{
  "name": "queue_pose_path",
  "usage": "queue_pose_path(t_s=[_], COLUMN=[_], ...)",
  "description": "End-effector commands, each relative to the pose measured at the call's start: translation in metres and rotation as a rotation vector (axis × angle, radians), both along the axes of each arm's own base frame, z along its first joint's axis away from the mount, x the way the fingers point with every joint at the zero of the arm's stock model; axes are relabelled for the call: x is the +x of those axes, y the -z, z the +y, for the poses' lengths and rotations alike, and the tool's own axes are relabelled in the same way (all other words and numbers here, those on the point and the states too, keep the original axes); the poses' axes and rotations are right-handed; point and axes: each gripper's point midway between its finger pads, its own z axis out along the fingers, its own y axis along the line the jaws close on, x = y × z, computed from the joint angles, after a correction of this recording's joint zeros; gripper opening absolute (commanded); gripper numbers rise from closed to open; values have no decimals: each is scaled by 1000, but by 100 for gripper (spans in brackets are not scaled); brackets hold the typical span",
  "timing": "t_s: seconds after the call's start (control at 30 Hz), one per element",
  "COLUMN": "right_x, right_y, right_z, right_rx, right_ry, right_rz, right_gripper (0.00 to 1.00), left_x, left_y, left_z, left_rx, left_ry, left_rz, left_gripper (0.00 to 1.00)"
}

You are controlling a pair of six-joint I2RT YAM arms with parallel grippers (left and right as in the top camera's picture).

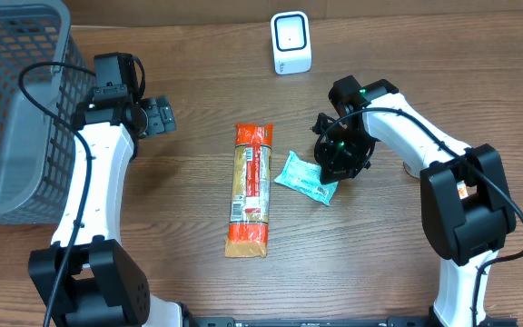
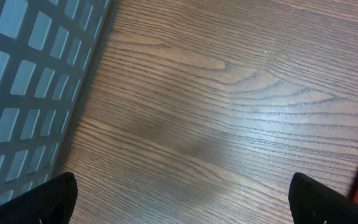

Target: Scan the item barcode

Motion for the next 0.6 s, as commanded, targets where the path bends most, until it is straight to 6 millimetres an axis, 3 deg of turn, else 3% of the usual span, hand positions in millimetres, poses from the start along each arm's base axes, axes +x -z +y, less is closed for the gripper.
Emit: queue_pose_path(t_s=[0.0,0.3,0.47,0.57], right_x=[-2,-27,-44,-49], right_y=[2,39,71,78], right_z=[-1,6,-5,-13], right_rx=[-5,89,69,24], right_ry=[-13,1,-1,2], right_rz=[-9,39,35,40], right_gripper=[4,4,4,4], left_x=[3,4,3,4], left_y=[-6,-6,-6,-6], left_z=[1,1,1,1], left_rx=[6,6,6,6], left_ry=[-3,-3,-3,-4], left_rz=[-15,-15,-15,-15], left_gripper=[100,100,99,100])
